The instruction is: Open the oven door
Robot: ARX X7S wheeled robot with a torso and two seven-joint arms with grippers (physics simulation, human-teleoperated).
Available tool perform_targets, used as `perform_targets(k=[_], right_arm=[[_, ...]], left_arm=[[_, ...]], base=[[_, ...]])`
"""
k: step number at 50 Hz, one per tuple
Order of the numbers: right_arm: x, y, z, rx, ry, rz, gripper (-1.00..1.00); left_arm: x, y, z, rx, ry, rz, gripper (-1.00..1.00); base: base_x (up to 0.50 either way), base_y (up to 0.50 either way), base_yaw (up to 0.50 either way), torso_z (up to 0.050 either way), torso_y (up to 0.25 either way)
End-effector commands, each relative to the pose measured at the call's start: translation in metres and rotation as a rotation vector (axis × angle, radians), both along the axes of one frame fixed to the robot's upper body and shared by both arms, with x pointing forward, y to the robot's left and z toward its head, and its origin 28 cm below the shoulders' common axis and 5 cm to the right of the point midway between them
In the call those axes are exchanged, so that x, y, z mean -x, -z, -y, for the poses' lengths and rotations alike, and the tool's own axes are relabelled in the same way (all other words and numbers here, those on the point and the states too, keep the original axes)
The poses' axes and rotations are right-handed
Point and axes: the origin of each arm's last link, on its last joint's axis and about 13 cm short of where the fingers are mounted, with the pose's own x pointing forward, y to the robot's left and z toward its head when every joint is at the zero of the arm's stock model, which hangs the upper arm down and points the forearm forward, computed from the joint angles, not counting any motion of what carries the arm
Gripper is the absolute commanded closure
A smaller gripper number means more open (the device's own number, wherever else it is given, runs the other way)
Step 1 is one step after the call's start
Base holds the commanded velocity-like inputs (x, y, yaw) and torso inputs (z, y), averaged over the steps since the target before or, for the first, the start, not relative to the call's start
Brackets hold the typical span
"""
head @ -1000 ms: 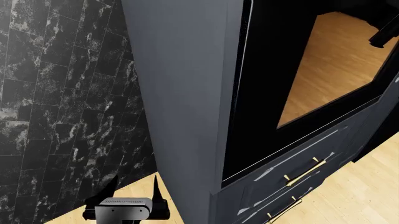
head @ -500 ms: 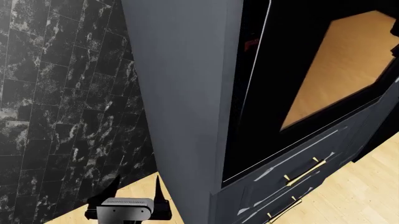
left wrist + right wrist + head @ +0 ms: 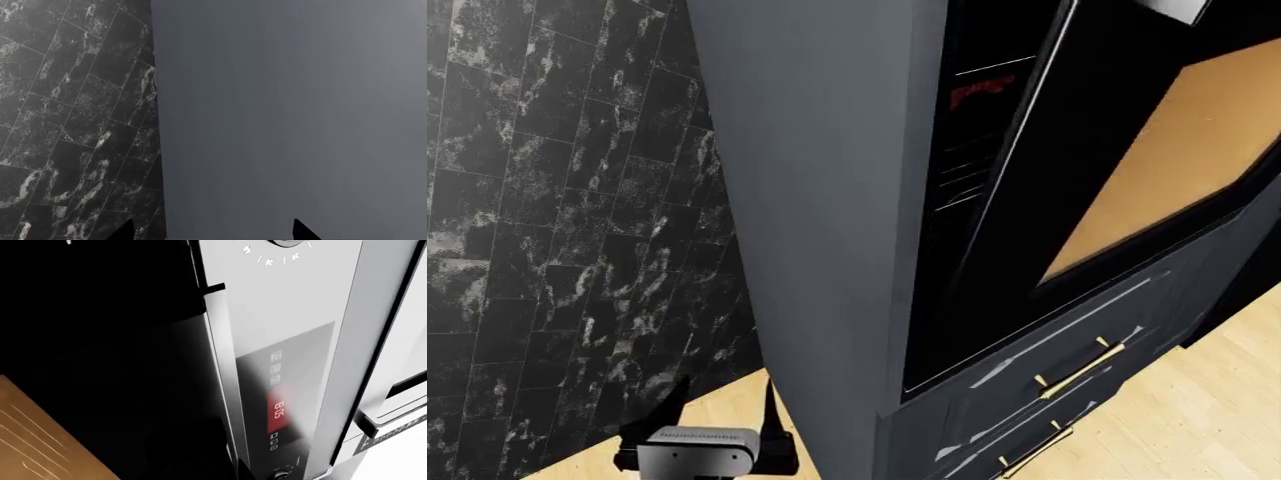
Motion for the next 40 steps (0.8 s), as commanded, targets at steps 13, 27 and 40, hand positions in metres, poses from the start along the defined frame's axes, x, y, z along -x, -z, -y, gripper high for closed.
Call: perform_targets(k=[13,27,40], right_arm=[[0.029,0.021,0.005,-0.013,0.032,-0.038,1.0],[0.057,0.035,0.014,-0.034,0.066,-0.032,1.0],[0.08,0.043,0.021,-0.056,0.104,-0.027,1.0]], left_arm=[[0.002,-0.001,0.002,0.003,0.015,0.005,-1.0],[0.001,-0.002,0.004,-0.001,0.03,0.008,-1.0],[0.002,-0.004,0.005,-0.001,0.038,0.011,-1.0]], base=[[0.0,0.0,0.0,0.0,0.0],[0.0,0.0,0.0,0.0,0.0],[0.0,0.0,0.0,0.0,0.0]])
